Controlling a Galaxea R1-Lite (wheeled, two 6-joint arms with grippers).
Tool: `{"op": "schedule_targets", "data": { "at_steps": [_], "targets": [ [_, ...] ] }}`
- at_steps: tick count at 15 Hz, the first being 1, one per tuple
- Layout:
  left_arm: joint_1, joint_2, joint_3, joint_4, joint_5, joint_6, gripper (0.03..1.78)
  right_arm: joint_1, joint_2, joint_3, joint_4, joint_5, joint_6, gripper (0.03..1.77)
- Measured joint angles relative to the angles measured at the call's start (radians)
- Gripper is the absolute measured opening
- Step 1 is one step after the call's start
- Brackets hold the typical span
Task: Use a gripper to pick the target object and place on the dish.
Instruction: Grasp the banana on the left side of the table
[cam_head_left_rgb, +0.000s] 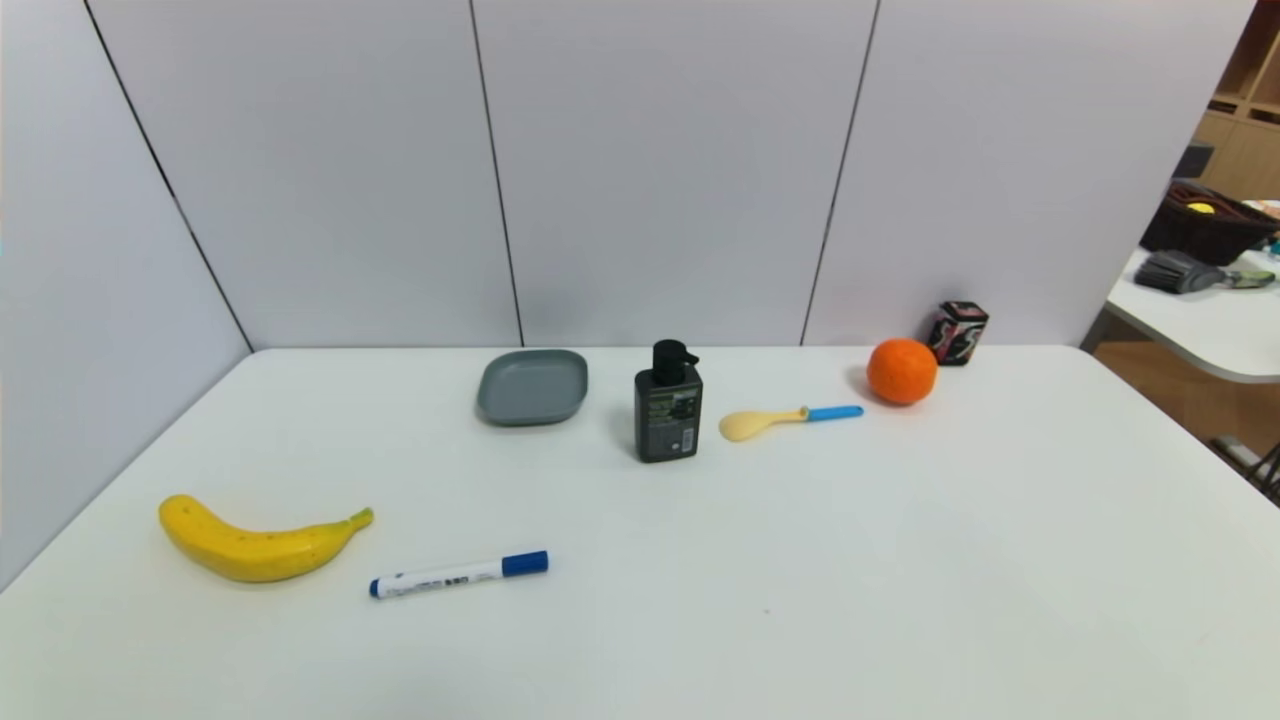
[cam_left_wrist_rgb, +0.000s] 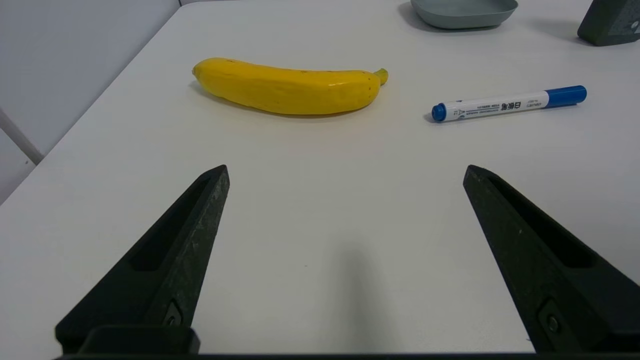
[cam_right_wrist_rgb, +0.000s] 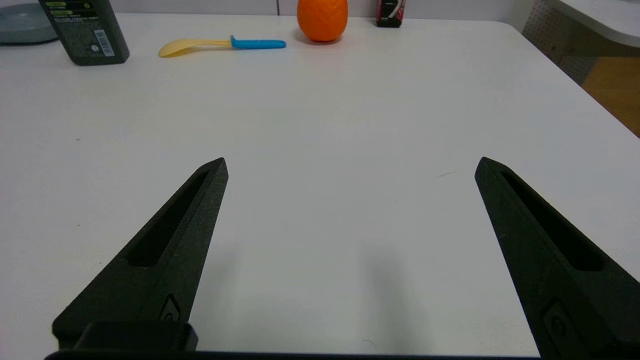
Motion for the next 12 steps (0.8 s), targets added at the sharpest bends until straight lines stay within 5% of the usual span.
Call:
{"op": "schedule_targets", "data": {
  "at_steps": [12],
  "targets": [
    [0.000,0.001,0.000,0.000,0.000,0.001,1.69,0.000,0.000,0.000,0.000,0.000,-0.001,1.71]
  ]
}}
